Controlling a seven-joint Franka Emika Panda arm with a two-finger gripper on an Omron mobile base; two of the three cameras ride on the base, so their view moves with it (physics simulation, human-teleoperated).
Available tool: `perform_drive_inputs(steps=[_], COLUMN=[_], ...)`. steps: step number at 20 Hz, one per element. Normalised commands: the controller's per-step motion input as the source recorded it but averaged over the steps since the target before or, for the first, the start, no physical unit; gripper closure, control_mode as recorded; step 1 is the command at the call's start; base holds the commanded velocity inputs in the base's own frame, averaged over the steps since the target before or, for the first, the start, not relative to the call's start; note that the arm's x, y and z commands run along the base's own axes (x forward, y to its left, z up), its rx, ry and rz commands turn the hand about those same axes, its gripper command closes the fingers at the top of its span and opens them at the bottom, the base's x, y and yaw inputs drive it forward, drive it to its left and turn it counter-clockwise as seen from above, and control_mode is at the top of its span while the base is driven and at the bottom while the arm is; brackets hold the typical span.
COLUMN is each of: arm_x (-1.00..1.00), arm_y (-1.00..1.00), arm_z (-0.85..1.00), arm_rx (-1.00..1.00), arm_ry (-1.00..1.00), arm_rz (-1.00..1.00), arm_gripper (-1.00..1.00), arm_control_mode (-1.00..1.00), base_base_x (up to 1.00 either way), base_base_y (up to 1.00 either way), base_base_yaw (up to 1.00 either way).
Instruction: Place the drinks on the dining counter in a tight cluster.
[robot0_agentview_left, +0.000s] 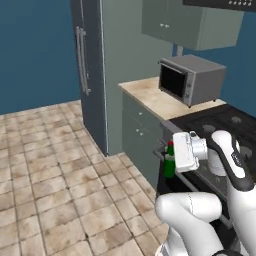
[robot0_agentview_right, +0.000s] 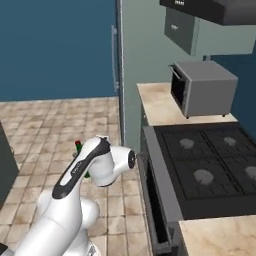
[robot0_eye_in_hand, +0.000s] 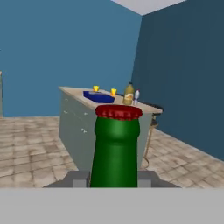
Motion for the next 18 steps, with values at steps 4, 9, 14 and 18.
perform_drive_inputs(steps=[4,9,14,18], arm_x=[0.00,0.00,0.00,0.00], arm_y=[0.00,0.00,0.00,0.00], arm_z=[0.00,0.00,0.00,0.00], arm_rx=[0.00,0.00,0.00,0.00], arm_ry=[0.00,0.00,0.00,0.00], arm_rz=[0.00,0.00,0.00,0.00], arm_gripper=[1.00,1.00,1.00,1.00], arm_control_mode=[1.00,1.00,1.00,1.00], base_base_x=[0.46,0.45,0.37,0.43], base_base_y=[0.74,0.76,0.74,0.58], base_base_yaw=[0.00,0.00,0.08,0.18])
